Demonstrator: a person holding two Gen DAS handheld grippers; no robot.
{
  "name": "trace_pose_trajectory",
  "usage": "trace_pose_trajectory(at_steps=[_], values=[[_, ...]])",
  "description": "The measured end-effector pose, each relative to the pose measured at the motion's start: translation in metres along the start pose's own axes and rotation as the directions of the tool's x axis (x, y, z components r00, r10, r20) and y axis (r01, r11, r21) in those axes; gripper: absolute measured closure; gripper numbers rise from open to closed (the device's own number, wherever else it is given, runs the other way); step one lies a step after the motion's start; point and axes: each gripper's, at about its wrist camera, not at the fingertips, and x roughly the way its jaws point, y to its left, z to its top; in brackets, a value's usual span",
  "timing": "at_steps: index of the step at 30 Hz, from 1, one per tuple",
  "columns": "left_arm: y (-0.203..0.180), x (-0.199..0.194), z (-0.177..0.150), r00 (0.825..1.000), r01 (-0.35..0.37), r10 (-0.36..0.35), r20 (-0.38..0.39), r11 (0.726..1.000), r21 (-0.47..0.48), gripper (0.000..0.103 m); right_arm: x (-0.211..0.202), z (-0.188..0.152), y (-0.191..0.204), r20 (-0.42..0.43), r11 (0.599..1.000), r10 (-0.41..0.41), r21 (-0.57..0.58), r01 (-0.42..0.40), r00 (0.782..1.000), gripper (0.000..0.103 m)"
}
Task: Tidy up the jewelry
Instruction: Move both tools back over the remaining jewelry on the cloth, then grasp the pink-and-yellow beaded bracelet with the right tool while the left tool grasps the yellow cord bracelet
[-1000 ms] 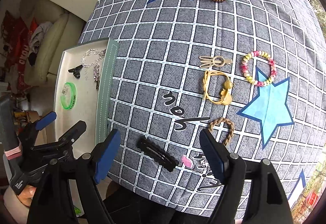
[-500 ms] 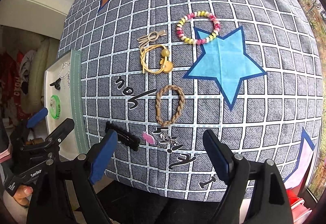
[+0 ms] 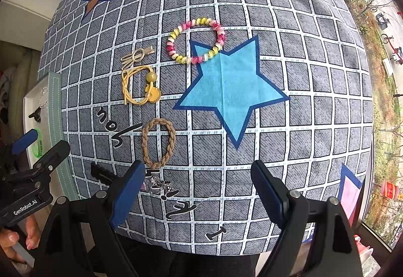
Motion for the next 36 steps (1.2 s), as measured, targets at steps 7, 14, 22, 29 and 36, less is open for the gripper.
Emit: trace_pose_trajectory(at_steps=[7, 14, 22, 29, 36], values=[[-0.024, 0.022, 0.013, 0.999, -0.007, 0.003, -0.042, 0.997, -0.081, 0.000, 0.003, 0.043, -0.023, 0.021, 0.997, -0.031, -0.069, 0.032, 0.999, 0.015], [-0.034, 0.038, 0.034, 0.998, -0.017, 0.005, -0.061, 0.978, -0.208, 0.009, 0.016, 0.087, -0.029, 0.024, 0.971, -0.083, -0.223, 0.086, 0.996, 0.015], [-0.052, 0.059, 0.051, 0.998, -0.021, 0.003, -0.069, 0.967, -0.253, 0.023, 0.031, 0.131, -0.032, 0.051, 0.940, -0.097, -0.324, 0.108, 0.994, 0.015], [-0.075, 0.083, 0.043, 0.997, -0.025, 0.005, -0.081, 0.969, -0.245, 0.036, 0.051, 0.154, -0.022, 0.064, 0.900, -0.108, -0.417, 0.124, 0.992, 0.022], [-0.097, 0.083, 0.049, 0.998, -0.024, 0.010, -0.064, 0.976, -0.218, 0.069, 0.055, 0.149, 0.011, 0.117, 0.852, -0.087, -0.506, 0.134, 0.989, 0.034]])
